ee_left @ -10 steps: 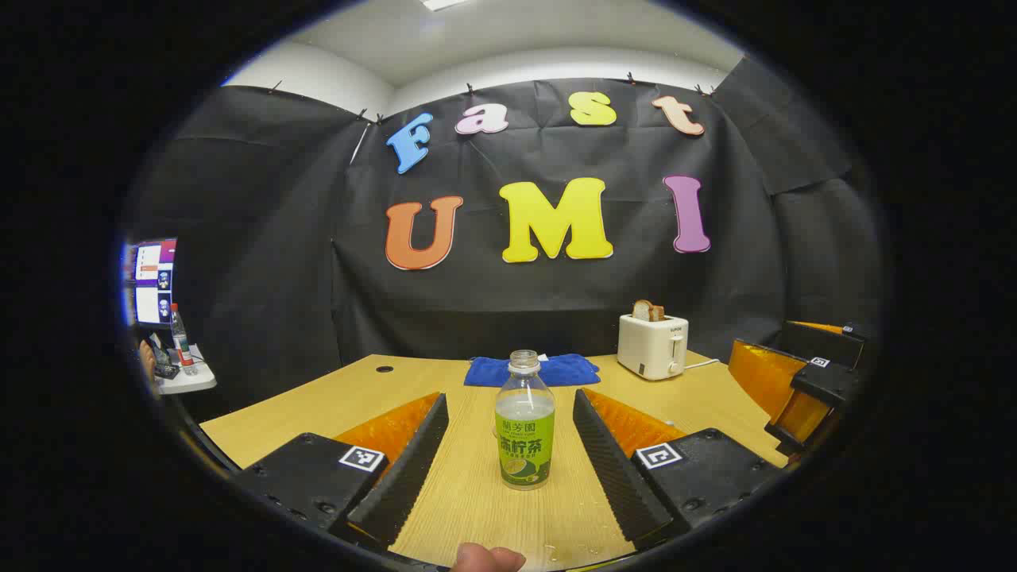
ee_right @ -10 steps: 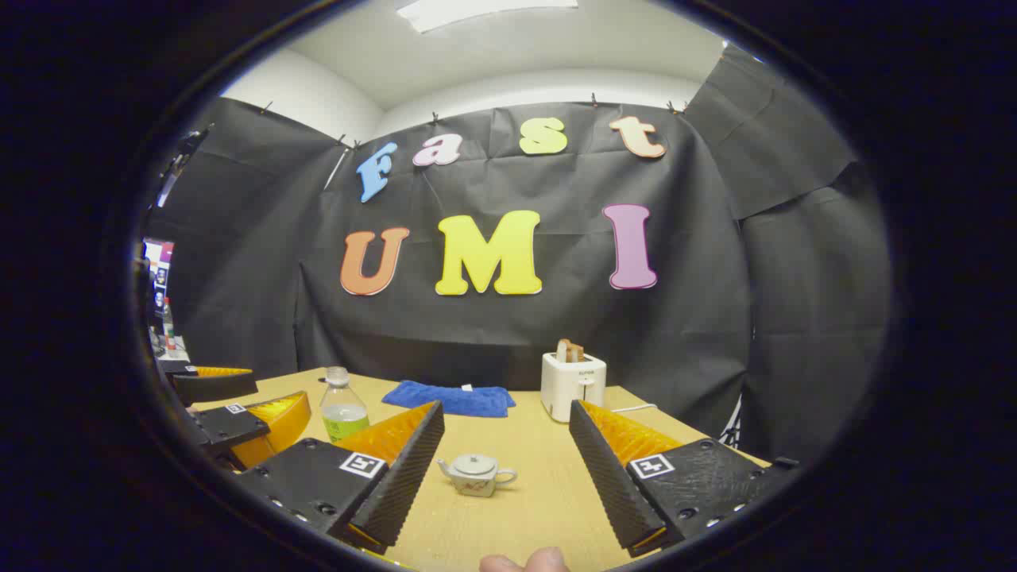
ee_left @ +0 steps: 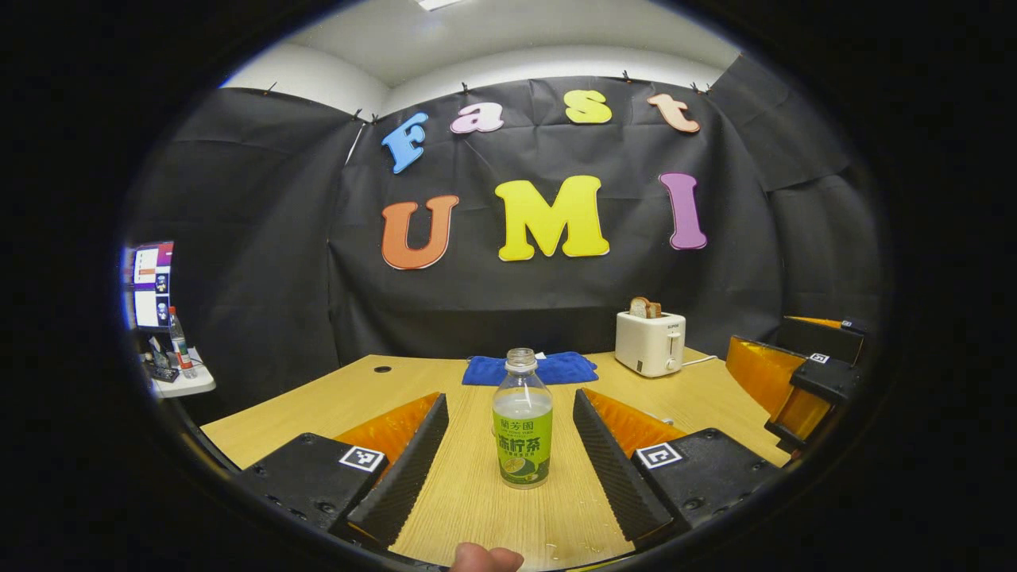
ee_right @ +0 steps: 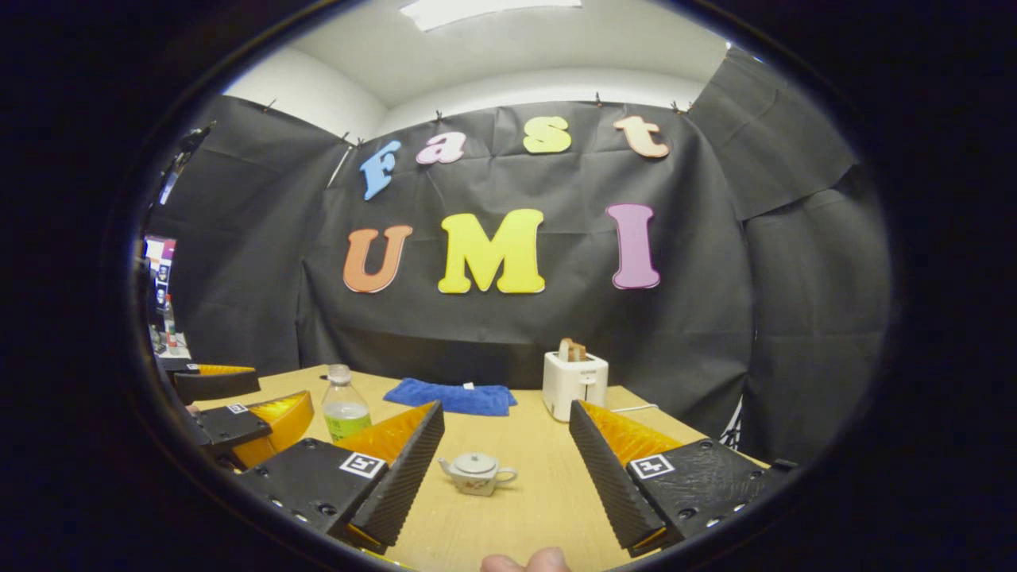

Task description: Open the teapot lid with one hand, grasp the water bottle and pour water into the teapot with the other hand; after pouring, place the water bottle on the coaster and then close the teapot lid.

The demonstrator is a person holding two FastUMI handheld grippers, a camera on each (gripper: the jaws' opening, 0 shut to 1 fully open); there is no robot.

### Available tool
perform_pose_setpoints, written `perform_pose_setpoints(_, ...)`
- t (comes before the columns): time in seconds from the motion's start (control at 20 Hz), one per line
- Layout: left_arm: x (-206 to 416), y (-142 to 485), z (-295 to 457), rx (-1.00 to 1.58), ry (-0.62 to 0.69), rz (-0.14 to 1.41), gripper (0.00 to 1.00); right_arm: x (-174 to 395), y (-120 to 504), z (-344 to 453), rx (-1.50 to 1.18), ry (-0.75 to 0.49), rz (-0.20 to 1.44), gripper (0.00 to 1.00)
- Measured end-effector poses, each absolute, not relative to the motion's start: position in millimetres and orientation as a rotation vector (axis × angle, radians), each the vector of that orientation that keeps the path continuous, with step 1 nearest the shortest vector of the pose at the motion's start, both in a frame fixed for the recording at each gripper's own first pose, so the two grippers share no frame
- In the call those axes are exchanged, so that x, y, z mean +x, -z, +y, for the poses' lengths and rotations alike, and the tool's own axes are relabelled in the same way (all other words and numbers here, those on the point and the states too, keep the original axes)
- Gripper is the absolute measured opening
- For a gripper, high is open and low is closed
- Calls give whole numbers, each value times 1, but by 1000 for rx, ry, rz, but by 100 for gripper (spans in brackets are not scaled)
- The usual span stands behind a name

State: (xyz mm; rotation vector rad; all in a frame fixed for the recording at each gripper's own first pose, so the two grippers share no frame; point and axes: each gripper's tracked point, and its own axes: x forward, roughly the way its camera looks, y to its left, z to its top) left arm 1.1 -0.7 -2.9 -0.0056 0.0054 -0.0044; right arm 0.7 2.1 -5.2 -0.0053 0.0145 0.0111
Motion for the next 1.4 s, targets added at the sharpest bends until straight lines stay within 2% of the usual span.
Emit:
perform_pose_setpoints(0.85,6,15,2,-8,16,53,99,19,38,14,-11,-35,87,95)
perform_pose_setpoints(1.4,8,15,20,-14,-14,56,99,60,66,29,7,-55,130,95)
